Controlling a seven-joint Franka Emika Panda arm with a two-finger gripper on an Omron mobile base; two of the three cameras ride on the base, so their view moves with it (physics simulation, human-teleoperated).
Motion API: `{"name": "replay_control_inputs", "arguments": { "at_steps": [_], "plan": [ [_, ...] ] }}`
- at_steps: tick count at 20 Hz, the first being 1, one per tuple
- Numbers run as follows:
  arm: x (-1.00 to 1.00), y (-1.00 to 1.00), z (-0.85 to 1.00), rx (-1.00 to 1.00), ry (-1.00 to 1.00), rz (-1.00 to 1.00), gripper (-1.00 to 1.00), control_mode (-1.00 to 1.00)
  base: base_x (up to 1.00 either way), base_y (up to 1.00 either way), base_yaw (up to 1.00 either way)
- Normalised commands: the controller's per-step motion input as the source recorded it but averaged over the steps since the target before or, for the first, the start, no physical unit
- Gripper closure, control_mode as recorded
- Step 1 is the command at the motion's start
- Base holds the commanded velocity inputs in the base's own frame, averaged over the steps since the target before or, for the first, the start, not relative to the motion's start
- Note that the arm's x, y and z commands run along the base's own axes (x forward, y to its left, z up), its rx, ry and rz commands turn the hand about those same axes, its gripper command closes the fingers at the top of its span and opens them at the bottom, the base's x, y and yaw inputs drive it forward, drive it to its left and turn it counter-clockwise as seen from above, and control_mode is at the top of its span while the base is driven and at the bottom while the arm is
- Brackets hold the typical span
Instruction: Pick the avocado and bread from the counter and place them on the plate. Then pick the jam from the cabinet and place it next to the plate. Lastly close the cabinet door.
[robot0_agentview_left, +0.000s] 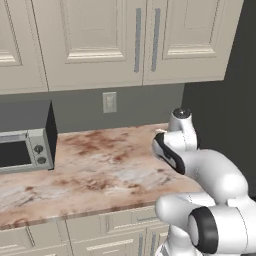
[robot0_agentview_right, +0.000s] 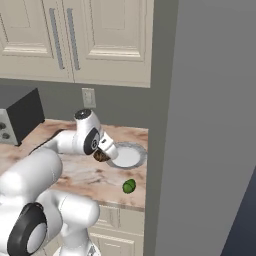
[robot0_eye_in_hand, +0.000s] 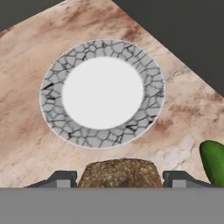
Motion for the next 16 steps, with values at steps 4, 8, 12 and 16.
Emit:
{"name": "replay_control_inputs", "arguments": {
  "at_steps": [4,8,12,16],
  "plan": [
    [0.30,-0.29,0.07,0.00,-0.02,-0.08,1.00,-1.00,0.00,0.00,0.00],
    [0.42,-0.22,0.00,0.00,0.00,-0.01,1.00,-1.00,0.00,0.00,0.00],
    [0.45,-0.21,0.00,0.00,0.00,0.00,1.00,-1.00,0.00,0.00,0.00],
    [0.40,-0.19,-0.01,0.00,0.00,0.00,1.00,-1.00,0.00,0.00,0.00]
  ]
}}
